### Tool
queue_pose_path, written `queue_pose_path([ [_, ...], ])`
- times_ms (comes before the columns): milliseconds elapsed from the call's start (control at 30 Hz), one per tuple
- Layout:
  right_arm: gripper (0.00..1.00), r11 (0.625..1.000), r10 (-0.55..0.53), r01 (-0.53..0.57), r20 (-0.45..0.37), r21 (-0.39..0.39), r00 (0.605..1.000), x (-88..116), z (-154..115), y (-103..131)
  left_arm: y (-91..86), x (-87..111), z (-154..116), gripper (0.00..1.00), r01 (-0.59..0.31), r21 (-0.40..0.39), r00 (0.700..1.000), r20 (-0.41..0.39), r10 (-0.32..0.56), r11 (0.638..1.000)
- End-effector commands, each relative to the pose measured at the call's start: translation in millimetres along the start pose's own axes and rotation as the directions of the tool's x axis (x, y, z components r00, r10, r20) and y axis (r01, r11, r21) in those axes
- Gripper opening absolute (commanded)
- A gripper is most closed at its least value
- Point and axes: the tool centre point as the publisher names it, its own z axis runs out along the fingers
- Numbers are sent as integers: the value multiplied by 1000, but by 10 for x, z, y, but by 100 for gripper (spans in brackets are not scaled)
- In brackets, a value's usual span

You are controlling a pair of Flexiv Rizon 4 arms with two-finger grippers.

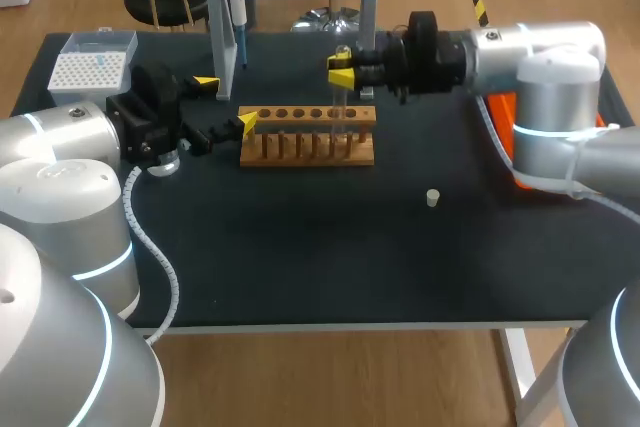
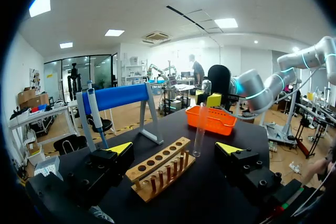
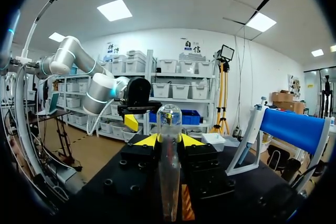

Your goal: Invert the test tube, pick up the pipette, mount the tip to pipette, aspirate from beaker and dispense into the tube, eject the tip, return the pipette, and cap with the stopper.

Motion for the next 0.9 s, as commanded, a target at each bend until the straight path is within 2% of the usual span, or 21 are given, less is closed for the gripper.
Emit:
queue_pose_path([
  [33, 0, 1000, -1, 1, 12, 4, 1000, 55, -19, 22, 24, -1, -12, 100, -1, 10, 1000, -1, 1, 1000],
  [667, 0, 1000, -1, 1, 12, 4, 1000, 55, -19, 22, 24, -1, -12, 100, -1, 10, 1000, -1, 1, 1000],
  [800, 0, 988, 147, -148, 36, 53, 989, 47, 1, -2, 24, -1, -12, 100, -1, 10, 1000, -1, 1, 1000],
  [900, 0, 949, 300, -304, 64, 77, 952, 50, 12, -22, 24, -1, -12, 100, -1, 10, 1000, -1, 1, 1000],
])
